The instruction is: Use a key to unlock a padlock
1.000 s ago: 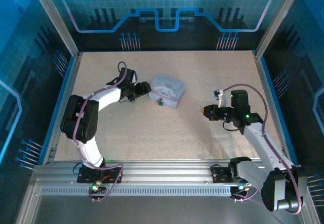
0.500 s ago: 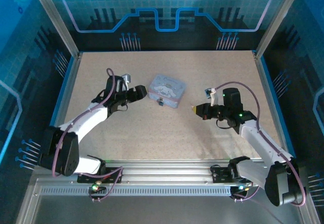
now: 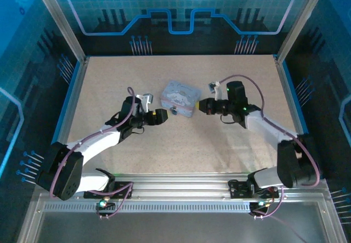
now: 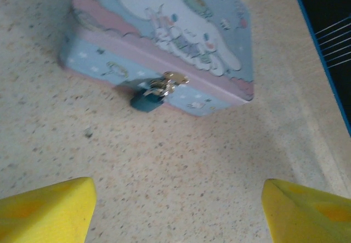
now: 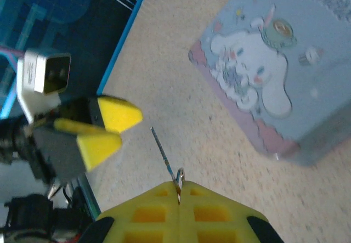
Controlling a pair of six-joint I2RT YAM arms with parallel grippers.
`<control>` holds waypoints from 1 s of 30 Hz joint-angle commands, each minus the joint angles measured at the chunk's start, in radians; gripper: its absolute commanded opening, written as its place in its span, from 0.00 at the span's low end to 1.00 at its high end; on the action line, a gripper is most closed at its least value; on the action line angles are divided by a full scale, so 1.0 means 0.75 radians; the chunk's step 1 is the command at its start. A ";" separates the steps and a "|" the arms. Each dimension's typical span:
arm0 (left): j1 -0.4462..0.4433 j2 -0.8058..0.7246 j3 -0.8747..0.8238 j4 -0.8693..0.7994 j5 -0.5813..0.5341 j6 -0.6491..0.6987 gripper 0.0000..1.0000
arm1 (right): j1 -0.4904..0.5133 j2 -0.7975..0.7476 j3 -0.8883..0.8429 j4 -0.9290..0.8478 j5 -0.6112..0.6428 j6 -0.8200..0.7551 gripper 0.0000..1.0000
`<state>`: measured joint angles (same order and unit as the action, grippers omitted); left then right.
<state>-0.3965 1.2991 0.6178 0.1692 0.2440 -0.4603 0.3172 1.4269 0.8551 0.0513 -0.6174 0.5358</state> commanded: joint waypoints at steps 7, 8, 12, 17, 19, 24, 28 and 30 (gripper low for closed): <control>-0.043 0.113 -0.033 0.260 0.047 0.070 0.78 | 0.082 0.390 0.339 0.121 0.000 0.111 0.01; -0.042 0.131 -0.031 0.279 0.049 0.071 0.78 | 0.089 0.427 0.367 0.124 -0.004 0.114 0.01; -0.050 0.203 -0.027 0.347 0.055 0.083 0.77 | 0.121 0.574 0.506 0.053 0.006 0.088 0.00; -0.054 0.282 -0.003 0.367 0.049 0.113 0.77 | 0.137 0.706 0.620 0.024 0.011 0.089 0.00; -0.054 0.319 0.024 0.356 0.039 0.137 0.77 | 0.144 0.750 0.668 -0.029 0.025 0.077 0.00; -0.054 0.391 0.059 0.366 0.026 0.160 0.76 | 0.158 0.822 0.729 -0.095 0.047 0.060 0.00; -0.054 0.417 0.077 0.373 0.029 0.168 0.76 | 0.164 0.884 0.793 -0.162 0.049 0.033 0.00; -0.054 0.425 0.080 0.374 0.029 0.174 0.76 | 0.168 0.899 0.813 -0.208 0.066 0.019 0.00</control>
<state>-0.4294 1.6058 0.6460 0.4171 0.2619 -0.3634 0.4274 2.0762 1.4242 -0.0261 -0.5808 0.5819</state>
